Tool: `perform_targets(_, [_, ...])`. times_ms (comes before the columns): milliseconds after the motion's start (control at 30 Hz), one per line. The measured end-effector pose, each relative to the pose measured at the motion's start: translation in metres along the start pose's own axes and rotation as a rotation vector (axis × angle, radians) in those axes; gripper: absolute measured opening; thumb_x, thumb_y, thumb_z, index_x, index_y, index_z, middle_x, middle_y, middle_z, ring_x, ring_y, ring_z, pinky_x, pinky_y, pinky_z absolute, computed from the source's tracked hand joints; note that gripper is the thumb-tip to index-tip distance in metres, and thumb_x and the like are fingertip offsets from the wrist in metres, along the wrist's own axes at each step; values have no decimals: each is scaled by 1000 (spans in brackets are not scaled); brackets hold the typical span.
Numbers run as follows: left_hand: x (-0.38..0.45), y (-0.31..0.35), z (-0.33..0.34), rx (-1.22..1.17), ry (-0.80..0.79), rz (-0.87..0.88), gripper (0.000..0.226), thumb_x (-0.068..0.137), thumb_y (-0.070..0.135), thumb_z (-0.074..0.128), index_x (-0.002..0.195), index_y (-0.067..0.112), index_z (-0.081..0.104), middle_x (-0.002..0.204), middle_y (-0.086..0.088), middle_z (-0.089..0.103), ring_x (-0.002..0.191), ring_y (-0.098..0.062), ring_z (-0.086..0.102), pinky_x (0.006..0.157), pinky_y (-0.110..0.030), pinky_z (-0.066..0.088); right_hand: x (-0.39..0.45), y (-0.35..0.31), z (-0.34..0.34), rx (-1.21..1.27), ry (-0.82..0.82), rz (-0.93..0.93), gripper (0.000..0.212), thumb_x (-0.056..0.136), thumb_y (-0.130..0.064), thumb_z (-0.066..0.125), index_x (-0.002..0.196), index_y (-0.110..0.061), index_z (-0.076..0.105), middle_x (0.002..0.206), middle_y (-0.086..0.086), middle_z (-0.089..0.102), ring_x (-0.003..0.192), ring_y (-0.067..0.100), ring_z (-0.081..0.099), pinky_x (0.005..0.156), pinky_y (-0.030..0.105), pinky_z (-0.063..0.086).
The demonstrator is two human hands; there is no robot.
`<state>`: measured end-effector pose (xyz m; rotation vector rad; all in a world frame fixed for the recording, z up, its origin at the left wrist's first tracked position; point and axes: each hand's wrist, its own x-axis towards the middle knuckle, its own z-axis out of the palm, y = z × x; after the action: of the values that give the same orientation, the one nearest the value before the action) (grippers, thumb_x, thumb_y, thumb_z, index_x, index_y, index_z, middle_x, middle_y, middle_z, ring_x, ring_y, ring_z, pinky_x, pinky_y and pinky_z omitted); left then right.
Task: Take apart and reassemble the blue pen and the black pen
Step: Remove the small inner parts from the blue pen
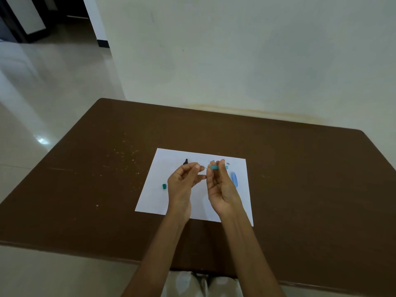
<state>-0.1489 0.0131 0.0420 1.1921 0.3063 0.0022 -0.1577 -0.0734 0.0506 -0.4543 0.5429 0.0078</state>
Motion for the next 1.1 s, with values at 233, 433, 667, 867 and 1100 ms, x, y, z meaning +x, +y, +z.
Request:
perform_targets(233, [-2, 5, 0, 85, 46, 91, 10, 88, 14, 59, 96, 12, 64, 85, 9, 69, 68, 2, 68, 59, -7, 50, 2, 9, 2, -17, 44, -27, 24, 89, -25, 58, 106, -10, 65, 98, 8, 70, 63, 14, 71, 62, 21, 58])
perform_targets(433, [-2, 4, -1, 229, 61, 166, 9, 87, 15, 60, 94, 11, 64, 83, 11, 65, 70, 7, 64, 58, -1, 46, 1, 12, 2, -58, 51, -37, 32, 89, -27, 58, 115, -9, 62, 104, 8, 69, 67, 16, 73, 60, 22, 59])
perform_targets(667, [-2, 3, -10, 325, 37, 219, 7, 85, 13, 63, 88, 19, 65, 82, 12, 66, 77, -7, 64, 63, -3, 49, -2, 25, 7, -98, 74, -34, 33, 87, -29, 61, 111, -8, 63, 98, 9, 70, 74, 19, 71, 63, 22, 59])
perform_targets(867, [5, 11, -38, 306, 72, 264, 17, 84, 7, 63, 89, 22, 69, 82, 11, 69, 75, 4, 67, 65, -9, 53, -7, 56, 17, -61, 35, 67, 35, 85, -24, 65, 114, -3, 63, 112, 16, 68, 102, 27, 67, 82, 29, 57])
perform_targets(1100, [6, 14, -48, 413, 3, 367, 24, 84, 6, 63, 102, 22, 64, 88, 15, 66, 81, 9, 65, 69, -6, 51, -10, 60, 18, 20, 18, 159, 26, 85, -22, 65, 103, -3, 66, 95, 12, 69, 72, 15, 70, 71, 23, 58])
